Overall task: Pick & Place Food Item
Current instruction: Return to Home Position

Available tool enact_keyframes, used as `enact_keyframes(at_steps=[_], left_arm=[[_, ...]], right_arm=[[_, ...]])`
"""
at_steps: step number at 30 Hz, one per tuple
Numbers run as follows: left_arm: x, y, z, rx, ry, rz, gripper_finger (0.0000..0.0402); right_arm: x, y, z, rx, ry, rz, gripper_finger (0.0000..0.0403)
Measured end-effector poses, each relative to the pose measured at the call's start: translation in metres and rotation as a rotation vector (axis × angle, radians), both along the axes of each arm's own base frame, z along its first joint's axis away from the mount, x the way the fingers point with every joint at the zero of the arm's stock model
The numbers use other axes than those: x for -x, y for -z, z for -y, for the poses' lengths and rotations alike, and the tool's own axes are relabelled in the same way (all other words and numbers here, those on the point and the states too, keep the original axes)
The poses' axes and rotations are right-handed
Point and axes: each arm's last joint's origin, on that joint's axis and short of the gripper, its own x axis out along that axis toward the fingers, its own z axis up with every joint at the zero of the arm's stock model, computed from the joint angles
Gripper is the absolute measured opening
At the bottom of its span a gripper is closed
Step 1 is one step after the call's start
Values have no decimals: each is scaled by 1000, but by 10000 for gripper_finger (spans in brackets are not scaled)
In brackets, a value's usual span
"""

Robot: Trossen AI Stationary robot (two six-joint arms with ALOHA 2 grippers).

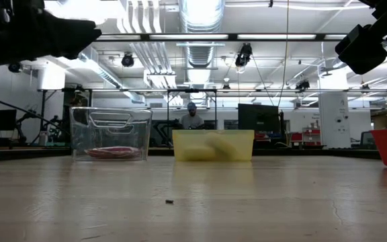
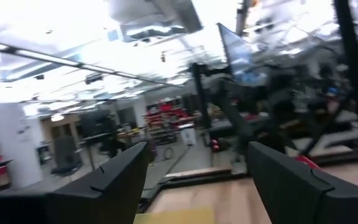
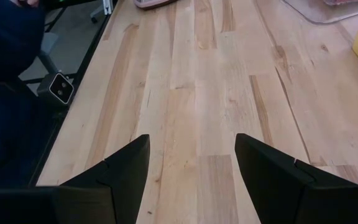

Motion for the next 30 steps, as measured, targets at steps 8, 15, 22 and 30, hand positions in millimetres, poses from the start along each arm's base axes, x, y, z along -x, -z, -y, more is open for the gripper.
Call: enact_keyframes(at_steps=[8,15,22,30], left_arm=[[6,3,2,-50,49,-34,276],[16,7,-4,16,-65,-62,275],[21,13,-7,33,-110,-100,274],[21,16,-10,46,-138,-133,275]], right_arm=[[0,0,0,0,0,0,233],[0,0,0,0,0,0,233],[0,0,0,0,0,1,233],[0,0,0,-1,0,1,233]])
